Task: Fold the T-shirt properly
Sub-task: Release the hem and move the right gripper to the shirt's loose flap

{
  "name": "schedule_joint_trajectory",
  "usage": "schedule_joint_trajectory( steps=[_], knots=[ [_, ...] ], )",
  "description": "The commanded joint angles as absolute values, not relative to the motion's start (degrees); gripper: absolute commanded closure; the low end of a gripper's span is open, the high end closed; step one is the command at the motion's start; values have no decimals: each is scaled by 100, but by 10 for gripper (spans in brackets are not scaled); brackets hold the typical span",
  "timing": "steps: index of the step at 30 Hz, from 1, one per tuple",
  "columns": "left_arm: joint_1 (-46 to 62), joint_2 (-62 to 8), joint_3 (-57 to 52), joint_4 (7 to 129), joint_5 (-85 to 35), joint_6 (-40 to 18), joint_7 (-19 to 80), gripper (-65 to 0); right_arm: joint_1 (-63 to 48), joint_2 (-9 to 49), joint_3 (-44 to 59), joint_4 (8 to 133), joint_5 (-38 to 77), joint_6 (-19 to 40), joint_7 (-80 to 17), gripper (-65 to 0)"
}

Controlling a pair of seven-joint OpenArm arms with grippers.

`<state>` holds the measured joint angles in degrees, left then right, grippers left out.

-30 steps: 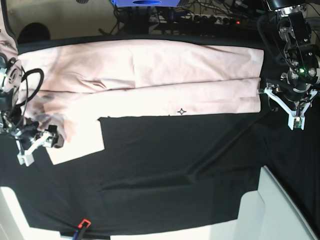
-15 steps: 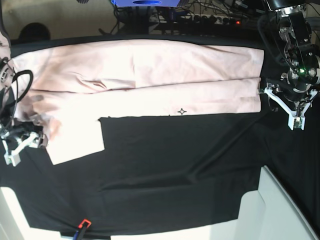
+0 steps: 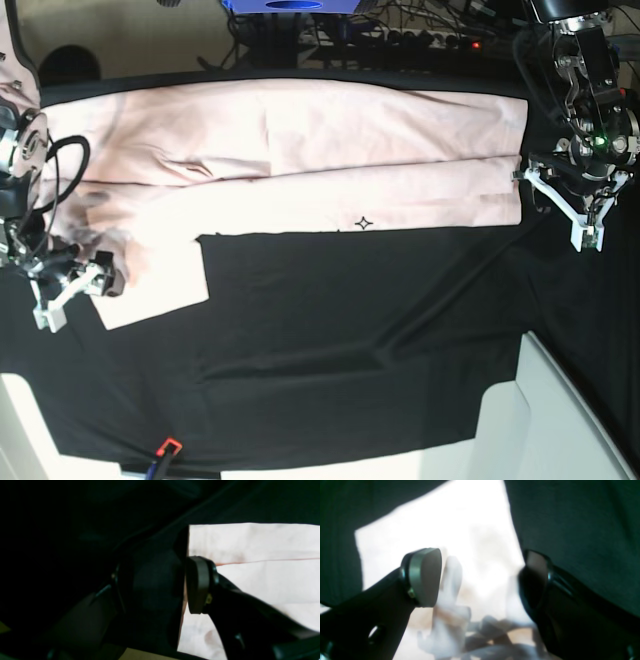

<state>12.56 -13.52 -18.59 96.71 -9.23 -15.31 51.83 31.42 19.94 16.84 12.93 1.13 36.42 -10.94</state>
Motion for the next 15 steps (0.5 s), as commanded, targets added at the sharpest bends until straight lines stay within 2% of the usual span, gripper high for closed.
schedule_joint_trajectory(
  steps=[1, 3, 8, 9, 15],
  knots=[
    [1226, -1455, -1886, 9780, -919, -1525, 5086, -328, 3257, 2062, 1675, 1332, 75, 3697, -1200, -450],
    [1226, -1455, -1886, 9780, -901, -1525, 5086, -328, 3257, 2009, 1675, 1332, 75, 3697, -1200, -357],
    [1226, -1455, -1886, 9754, -910, -1525, 5086, -328, 3275, 1974, 1675, 1341, 75, 3697, -1200, -41],
    [1218, -1455, -1886, 9745, -910, -1525, 5086, -328, 3275, 1974, 1675, 1341, 75, 3697, -1200, 0],
    [1209, -1437, -1886, 9745, -910, -1525, 5086, -328, 3266, 1991, 1675, 1560, 75, 3697, -1182, 0]
  ],
)
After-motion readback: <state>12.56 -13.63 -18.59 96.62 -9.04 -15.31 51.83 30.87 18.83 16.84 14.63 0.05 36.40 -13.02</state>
